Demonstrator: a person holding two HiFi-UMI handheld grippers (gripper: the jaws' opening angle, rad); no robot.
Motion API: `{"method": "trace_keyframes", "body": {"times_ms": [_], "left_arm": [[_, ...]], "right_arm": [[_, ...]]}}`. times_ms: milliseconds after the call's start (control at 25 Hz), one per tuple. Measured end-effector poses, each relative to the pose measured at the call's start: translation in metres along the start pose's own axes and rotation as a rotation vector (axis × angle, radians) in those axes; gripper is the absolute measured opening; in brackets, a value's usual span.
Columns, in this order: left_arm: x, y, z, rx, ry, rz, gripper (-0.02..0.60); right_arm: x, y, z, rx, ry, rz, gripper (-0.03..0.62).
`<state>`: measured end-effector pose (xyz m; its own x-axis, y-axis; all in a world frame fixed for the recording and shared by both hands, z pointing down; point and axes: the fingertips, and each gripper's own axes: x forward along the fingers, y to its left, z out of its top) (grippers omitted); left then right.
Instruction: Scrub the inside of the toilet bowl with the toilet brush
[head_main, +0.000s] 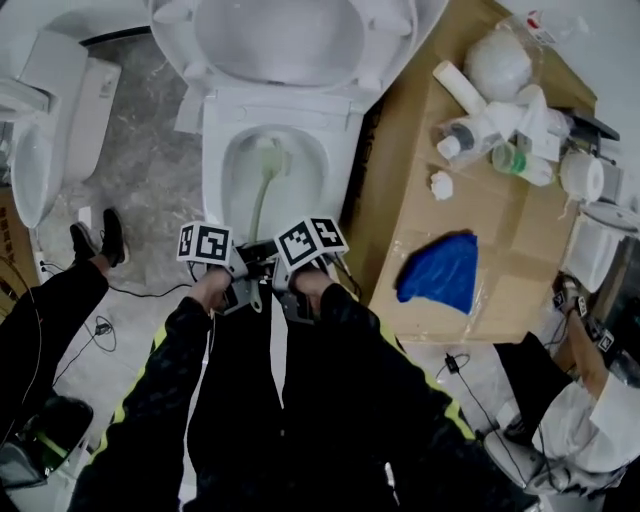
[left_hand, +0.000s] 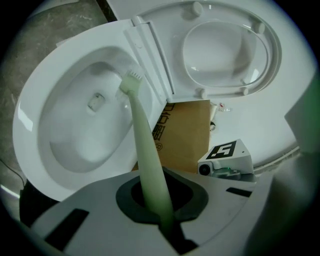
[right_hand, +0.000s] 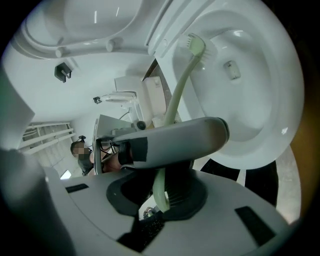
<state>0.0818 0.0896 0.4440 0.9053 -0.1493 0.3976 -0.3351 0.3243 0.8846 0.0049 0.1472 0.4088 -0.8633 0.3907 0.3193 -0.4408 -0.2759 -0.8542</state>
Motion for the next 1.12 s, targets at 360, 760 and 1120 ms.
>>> {"method": "trace_keyframes", "body": {"times_ms": [360, 760, 1120], "left_arm": [[-0.014, -0.058, -0.033, 0.02, -0.038, 0.004, 0.009], [-0.05, -0.131, -0.064, 0.058, -0.101, -0.003, 0.01], [-0.069, -0.167, -0.093, 0.09, -0.182, -0.022, 0.01]], "right_arm": [[-0.029, 0.042, -0.046, -0.04, 0.019, 0.0, 0.064], [-0.053, 0.108, -0.095, -0.108, 0.04, -0.01, 0.064], [-0.062, 0.136, -0.136, -0.19, 0.065, -0.027, 0.064]]}}
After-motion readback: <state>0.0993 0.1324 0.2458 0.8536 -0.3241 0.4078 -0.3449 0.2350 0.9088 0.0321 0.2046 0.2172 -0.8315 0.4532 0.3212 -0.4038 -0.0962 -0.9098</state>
